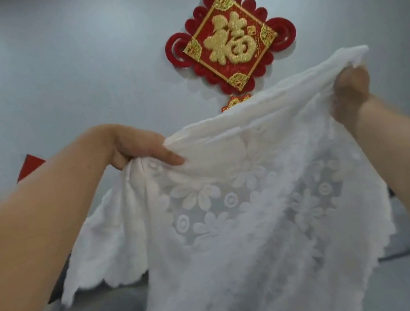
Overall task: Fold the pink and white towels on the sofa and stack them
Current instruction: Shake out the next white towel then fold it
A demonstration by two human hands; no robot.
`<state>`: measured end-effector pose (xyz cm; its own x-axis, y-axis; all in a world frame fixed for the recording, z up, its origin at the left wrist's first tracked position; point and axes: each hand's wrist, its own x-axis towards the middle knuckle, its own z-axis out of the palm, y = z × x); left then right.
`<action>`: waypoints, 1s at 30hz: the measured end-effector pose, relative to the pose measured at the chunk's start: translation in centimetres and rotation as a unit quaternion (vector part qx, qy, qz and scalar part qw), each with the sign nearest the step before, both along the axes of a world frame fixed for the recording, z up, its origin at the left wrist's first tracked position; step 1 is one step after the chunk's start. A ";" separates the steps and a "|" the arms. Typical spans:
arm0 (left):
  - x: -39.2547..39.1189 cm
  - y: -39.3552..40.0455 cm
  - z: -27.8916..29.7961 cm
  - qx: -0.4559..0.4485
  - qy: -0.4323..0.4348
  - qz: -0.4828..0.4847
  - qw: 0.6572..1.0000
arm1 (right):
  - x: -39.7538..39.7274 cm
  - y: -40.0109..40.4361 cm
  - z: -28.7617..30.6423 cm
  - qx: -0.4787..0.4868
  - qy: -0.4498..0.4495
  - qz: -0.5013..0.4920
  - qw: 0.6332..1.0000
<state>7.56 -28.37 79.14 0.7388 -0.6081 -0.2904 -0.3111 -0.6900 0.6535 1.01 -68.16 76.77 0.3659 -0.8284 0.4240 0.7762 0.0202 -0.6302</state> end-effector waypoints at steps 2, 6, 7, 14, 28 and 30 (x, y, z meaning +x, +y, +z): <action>0.4 -0.2 -1.8 -0.033 0.028 0.012 0.999 | 1.1 -0.3 -1.4 -0.005 0.022 0.021 1.000; 3.6 2.2 -10.5 -0.009 0.065 0.050 0.997 | 5.1 0.1 -7.7 -0.031 0.158 0.084 0.983; 4.1 3.4 -14.0 0.008 0.078 0.053 0.996 | 6.2 0.1 -10.0 -0.033 0.194 0.096 0.976; -2.4 16.8 -47.6 0.150 0.151 0.181 0.960 | 10.7 2.8 -31.0 -0.148 0.524 0.117 0.830; -13.6 44.2 -63.9 -0.038 0.432 0.449 0.781 | 22.1 41.6 -47.6 -0.753 0.638 0.065 0.147; -14.1 49.9 -67.5 -0.084 0.417 0.485 0.764 | 24.2 50.9 -48.8 -0.782 0.592 0.029 0.192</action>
<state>-6.50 21.51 11.62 0.4667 0.0279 -0.8840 0.8663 -0.2158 0.4505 25.21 -17.30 27.98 0.9624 -0.0072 -0.2715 0.0962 -0.9258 0.3655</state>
